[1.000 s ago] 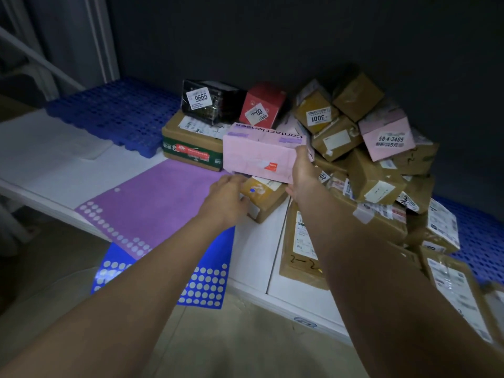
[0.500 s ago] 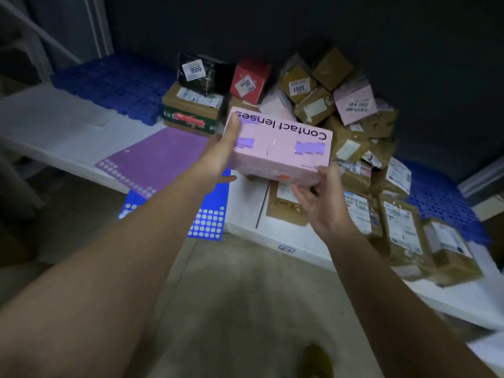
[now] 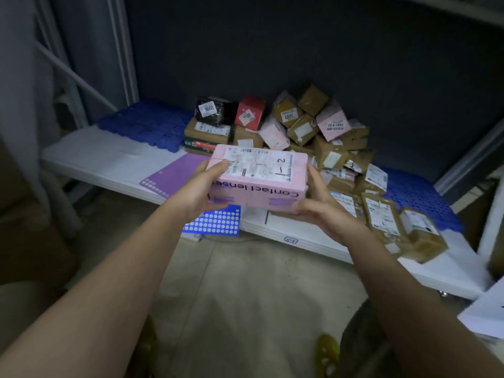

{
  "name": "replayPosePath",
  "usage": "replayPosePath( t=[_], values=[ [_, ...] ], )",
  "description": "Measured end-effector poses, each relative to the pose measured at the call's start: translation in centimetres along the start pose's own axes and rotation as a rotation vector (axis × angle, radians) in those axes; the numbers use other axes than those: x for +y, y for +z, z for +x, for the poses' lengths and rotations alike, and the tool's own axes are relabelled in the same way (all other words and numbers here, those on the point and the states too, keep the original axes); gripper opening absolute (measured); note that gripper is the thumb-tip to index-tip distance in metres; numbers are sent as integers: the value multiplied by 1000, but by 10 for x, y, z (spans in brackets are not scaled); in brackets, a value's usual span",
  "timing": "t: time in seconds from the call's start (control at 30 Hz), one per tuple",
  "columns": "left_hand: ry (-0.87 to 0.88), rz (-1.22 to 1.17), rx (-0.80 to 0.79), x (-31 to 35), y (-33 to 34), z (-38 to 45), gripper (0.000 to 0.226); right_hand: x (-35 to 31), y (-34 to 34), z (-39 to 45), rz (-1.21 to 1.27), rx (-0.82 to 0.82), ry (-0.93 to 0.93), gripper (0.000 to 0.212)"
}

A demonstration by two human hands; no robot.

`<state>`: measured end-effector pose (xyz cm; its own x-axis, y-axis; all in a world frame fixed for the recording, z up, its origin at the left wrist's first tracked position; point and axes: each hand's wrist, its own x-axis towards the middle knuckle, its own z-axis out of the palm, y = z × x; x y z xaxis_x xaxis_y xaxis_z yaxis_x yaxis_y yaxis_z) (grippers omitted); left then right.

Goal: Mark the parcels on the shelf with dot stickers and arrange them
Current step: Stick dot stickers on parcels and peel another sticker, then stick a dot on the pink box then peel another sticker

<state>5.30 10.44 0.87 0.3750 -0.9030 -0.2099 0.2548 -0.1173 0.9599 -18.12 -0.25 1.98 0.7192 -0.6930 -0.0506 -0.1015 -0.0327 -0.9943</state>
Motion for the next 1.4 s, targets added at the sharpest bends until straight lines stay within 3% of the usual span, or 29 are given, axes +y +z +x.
replayPosePath(
  t=[0.1, 0.23, 0.37, 0.43, 0.57, 0.73, 0.87, 0.93, 1.03, 1.1, 1.2, 1.3, 1.4],
  values=[
    [70, -1, 57, -1, -12, 5, 41, 0, 11, 19, 142, 28, 141, 73],
    [107, -114, 151, 1, -14, 23, 48, 3, 21, 63, 302, 92, 186, 56],
    [66, -169, 296, 4, -10, 47, 85, 13, 27, 91, 436, 96, 157, 77],
    [-7, -157, 213, 1, 0, 49, 93, 23, 31, 90, 471, 99, 134, 87],
    [17, -121, 89, -3, 22, 38, 59, 29, 35, 64, 395, 91, 100, 92],
    [44, 17, 101, 0, 32, 22, 63, 30, 29, 33, 140, 167, 177, 59],
    [-57, 93, 78, -17, 39, 8, 87, 57, 48, 2, 377, 245, 305, 47],
    [-88, 31, 82, -26, 44, 0, 57, 65, 58, -8, 494, 321, 391, 34],
    [-118, 125, 48, -41, 47, 1, 14, 69, 68, -2, 567, 413, 509, 49],
    [-105, 231, 39, -45, 47, 3, 16, 72, 72, 9, 601, 448, 571, 55],
    [-125, 334, 62, -53, 39, 16, 24, 79, 73, 29, 578, 529, 600, 44],
    [-121, 371, 83, -62, 28, 30, 21, 87, 71, 52, 541, 604, 581, 39],
    [-94, 346, 128, -70, 17, 38, 10, 95, 69, 69, 603, 670, 522, 47]
  ],
)
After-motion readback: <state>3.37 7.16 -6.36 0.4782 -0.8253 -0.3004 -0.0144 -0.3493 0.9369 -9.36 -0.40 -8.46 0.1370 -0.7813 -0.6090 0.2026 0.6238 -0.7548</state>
